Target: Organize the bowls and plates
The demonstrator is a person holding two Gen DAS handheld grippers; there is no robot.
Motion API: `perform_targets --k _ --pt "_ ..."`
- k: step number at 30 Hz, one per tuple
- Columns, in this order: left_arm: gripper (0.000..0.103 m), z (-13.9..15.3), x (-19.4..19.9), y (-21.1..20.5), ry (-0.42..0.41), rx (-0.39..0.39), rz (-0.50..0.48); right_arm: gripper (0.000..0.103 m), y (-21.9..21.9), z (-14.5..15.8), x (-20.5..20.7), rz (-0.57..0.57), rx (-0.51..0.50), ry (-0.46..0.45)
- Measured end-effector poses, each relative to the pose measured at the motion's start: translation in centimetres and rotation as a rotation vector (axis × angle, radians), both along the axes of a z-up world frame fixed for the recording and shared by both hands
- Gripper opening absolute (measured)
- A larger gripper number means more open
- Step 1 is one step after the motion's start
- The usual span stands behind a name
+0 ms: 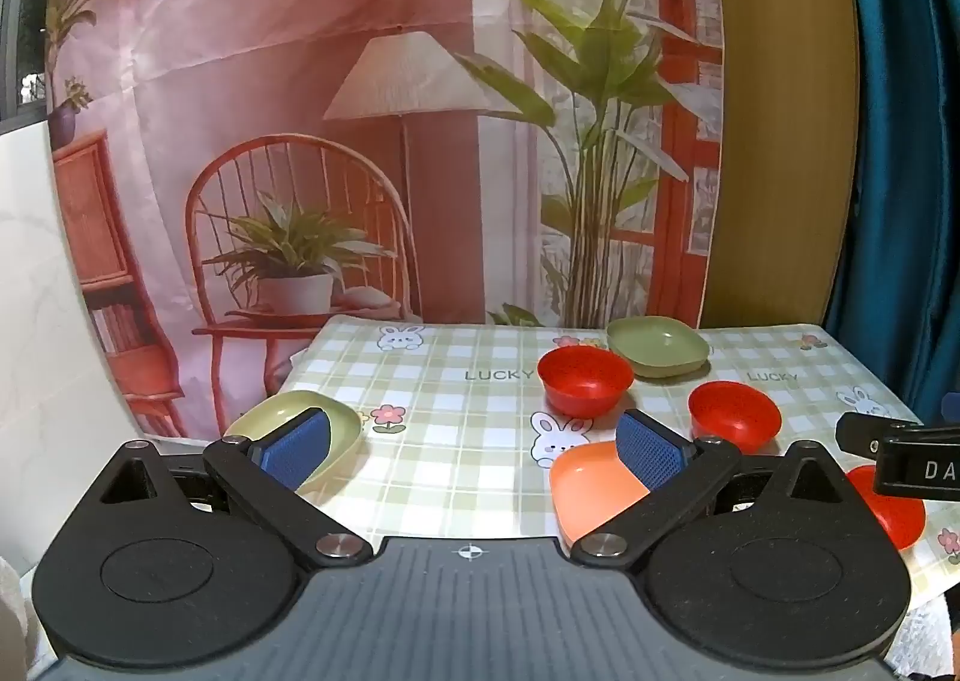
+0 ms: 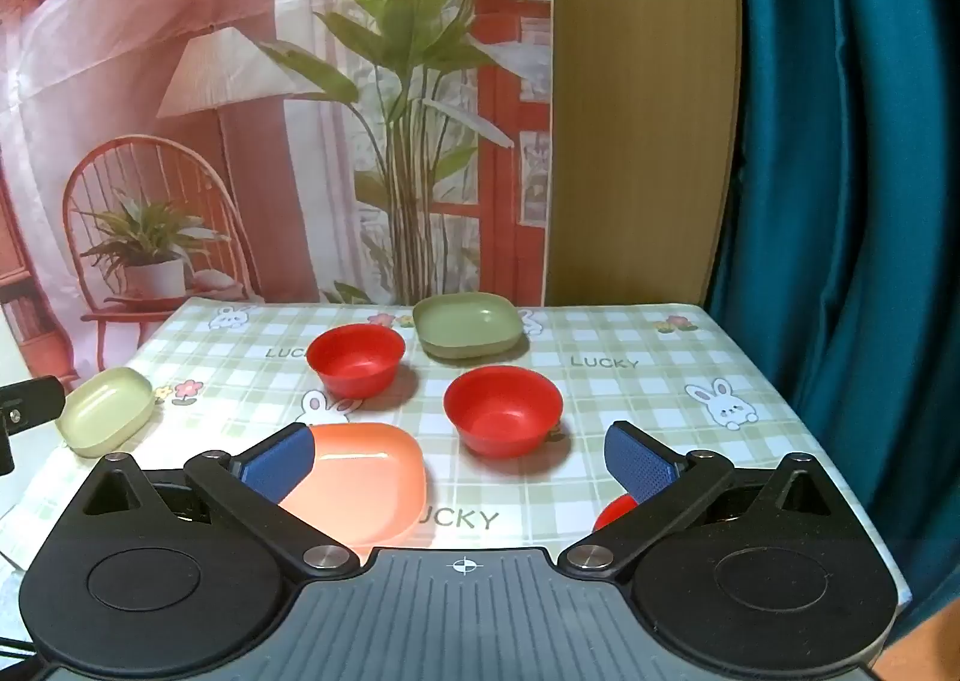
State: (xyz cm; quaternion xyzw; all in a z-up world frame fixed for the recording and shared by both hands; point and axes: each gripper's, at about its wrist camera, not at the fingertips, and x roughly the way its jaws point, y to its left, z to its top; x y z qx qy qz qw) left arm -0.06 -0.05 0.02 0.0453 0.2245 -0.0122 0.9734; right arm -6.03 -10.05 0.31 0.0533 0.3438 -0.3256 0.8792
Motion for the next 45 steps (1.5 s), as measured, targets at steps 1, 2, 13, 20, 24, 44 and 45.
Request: perform_targets --k 1,2,13,20,24,44,45 --pt "0.102 0.0 0.0 -0.1 0.000 0.000 0.000 0.103 -0.1 0.0 0.0 0.000 0.001 0.001" --pt "0.102 0.1 -0.1 -0.2 0.000 0.000 0.000 0.103 -0.1 -0.1 0.0 -0.001 0.002 -0.001" --pt "0.102 0.3 -0.1 0.3 -0.007 -0.022 0.001 0.103 0.8 0.1 -0.1 0.003 -0.010 -0.007" --pt "0.102 0.4 -0.3 0.2 -0.015 -0.017 -0.001 0.103 0.0 0.0 -0.1 -0.001 0.006 -0.006" --pt "0.102 0.5 -0.4 0.2 -0.015 -0.018 -0.001 0.103 -0.1 0.0 -0.2 -0.001 0.006 -0.007" --pt "0.102 0.3 -0.4 0.2 -0.015 -0.018 -0.001 0.103 -0.1 0.0 -0.2 -0.001 0.004 -0.007" --pt "0.102 0.3 -0.4 0.2 -0.015 -0.018 -0.001 0.103 -0.1 0.0 -0.2 -0.001 0.004 -0.007"
